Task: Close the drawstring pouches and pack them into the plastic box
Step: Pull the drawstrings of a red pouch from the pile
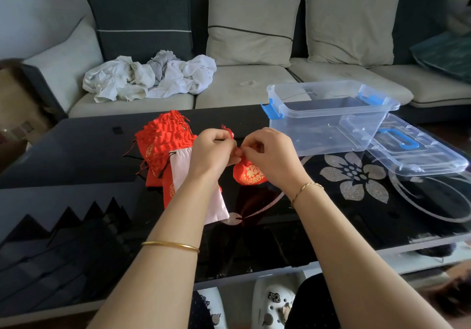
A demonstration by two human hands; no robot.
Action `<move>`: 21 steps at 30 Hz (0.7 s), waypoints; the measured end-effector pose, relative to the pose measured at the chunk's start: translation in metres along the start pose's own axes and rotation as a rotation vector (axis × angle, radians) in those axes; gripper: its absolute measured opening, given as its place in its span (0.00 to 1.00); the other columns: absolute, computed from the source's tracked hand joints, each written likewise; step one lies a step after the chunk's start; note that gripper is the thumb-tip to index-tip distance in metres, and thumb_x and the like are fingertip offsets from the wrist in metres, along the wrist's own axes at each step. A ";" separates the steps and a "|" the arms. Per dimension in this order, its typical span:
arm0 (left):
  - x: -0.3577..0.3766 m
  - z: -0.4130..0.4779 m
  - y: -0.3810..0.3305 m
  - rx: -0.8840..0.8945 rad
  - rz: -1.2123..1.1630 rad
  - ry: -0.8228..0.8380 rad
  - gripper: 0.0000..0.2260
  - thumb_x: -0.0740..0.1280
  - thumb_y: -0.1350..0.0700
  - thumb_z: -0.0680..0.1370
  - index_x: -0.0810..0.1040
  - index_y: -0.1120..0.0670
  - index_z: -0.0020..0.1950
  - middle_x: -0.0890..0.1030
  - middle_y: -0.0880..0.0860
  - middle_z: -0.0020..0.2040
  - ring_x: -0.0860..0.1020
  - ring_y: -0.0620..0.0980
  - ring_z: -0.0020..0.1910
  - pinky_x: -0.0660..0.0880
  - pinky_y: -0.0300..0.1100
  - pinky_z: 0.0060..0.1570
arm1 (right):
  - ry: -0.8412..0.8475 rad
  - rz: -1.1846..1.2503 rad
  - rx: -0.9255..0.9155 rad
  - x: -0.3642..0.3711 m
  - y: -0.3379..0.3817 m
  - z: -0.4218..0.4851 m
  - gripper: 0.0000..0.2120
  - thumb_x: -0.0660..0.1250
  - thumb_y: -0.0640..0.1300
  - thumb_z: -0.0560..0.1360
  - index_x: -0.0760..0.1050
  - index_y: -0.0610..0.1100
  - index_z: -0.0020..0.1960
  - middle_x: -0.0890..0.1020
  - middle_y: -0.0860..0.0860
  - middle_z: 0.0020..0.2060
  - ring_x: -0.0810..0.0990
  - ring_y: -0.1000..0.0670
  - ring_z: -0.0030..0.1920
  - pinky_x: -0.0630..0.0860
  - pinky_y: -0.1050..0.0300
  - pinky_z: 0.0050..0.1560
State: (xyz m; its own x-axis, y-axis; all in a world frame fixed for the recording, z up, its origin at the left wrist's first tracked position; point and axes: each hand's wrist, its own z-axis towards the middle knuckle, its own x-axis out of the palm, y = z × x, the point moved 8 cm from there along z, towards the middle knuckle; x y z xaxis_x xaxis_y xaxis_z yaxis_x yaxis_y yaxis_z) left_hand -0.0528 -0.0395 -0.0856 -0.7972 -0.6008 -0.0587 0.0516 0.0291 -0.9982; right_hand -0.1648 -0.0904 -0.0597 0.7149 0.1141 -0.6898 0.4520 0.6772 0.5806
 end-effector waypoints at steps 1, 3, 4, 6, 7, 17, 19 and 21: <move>-0.002 0.001 -0.002 0.013 0.016 -0.017 0.08 0.63 0.68 0.75 0.76 0.58 0.52 0.79 0.56 0.42 0.80 0.48 0.36 0.81 0.41 0.42 | -0.001 0.051 0.054 0.000 -0.006 0.000 0.05 0.66 0.39 0.74 0.81 0.42 0.46 0.79 0.52 0.42 0.76 0.54 0.43 0.70 0.69 0.41; -0.008 0.002 -0.007 0.085 0.108 -0.070 0.14 0.65 0.67 0.72 0.73 0.56 0.56 0.77 0.53 0.49 0.79 0.47 0.42 0.79 0.44 0.48 | 0.002 0.207 0.189 0.002 -0.020 -0.001 0.06 0.66 0.39 0.75 0.81 0.41 0.45 0.80 0.53 0.40 0.77 0.54 0.43 0.71 0.68 0.41; -0.010 0.000 -0.014 0.158 0.160 -0.085 0.14 0.66 0.67 0.71 0.73 0.54 0.54 0.77 0.52 0.49 0.78 0.45 0.43 0.78 0.42 0.49 | 0.005 0.272 0.253 0.003 -0.026 -0.003 0.06 0.66 0.39 0.75 0.81 0.41 0.44 0.80 0.53 0.40 0.77 0.54 0.43 0.72 0.66 0.42; -0.002 -0.008 -0.029 0.340 0.315 -0.057 0.11 0.67 0.66 0.70 0.76 0.51 0.46 0.77 0.50 0.48 0.76 0.43 0.44 0.73 0.31 0.46 | 0.010 0.371 0.351 0.005 -0.034 -0.006 0.06 0.66 0.40 0.75 0.81 0.43 0.43 0.79 0.53 0.38 0.77 0.55 0.41 0.72 0.65 0.40; 0.004 -0.012 -0.033 0.422 0.413 -0.037 0.09 0.69 0.65 0.70 0.78 0.50 0.42 0.77 0.50 0.47 0.75 0.44 0.44 0.70 0.28 0.45 | 0.011 0.418 0.381 0.005 -0.036 -0.007 0.05 0.66 0.41 0.75 0.81 0.44 0.43 0.79 0.53 0.36 0.76 0.56 0.39 0.71 0.65 0.38; 0.016 -0.011 -0.025 0.534 0.691 -0.080 0.05 0.73 0.59 0.71 0.83 0.52 0.45 0.68 0.48 0.48 0.73 0.52 0.53 0.69 0.37 0.51 | 0.156 0.909 0.563 0.022 -0.046 -0.014 0.06 0.65 0.37 0.76 0.80 0.36 0.47 0.73 0.48 0.31 0.68 0.55 0.31 0.66 0.62 0.35; 0.016 -0.010 -0.024 0.536 0.696 -0.068 0.04 0.74 0.58 0.71 0.83 0.52 0.45 0.68 0.48 0.48 0.73 0.52 0.52 0.69 0.38 0.50 | 0.203 0.932 0.545 0.025 -0.046 -0.014 0.06 0.64 0.36 0.77 0.80 0.37 0.45 0.73 0.47 0.32 0.67 0.55 0.31 0.66 0.61 0.35; 0.016 -0.009 -0.022 0.528 0.699 -0.049 0.04 0.73 0.58 0.71 0.82 0.53 0.44 0.69 0.49 0.47 0.73 0.50 0.51 0.69 0.38 0.48 | 0.237 0.903 0.506 0.026 -0.044 -0.014 0.07 0.64 0.37 0.77 0.80 0.38 0.43 0.73 0.46 0.34 0.67 0.54 0.32 0.66 0.61 0.36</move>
State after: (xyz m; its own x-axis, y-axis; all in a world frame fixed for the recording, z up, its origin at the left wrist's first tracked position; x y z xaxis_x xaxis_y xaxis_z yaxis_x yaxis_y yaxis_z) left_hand -0.0719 -0.0421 -0.0644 -0.4527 -0.6174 -0.6434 0.8001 0.0373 -0.5987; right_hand -0.1738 -0.1074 -0.1092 0.7985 0.5997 0.0523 0.0133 -0.1045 0.9944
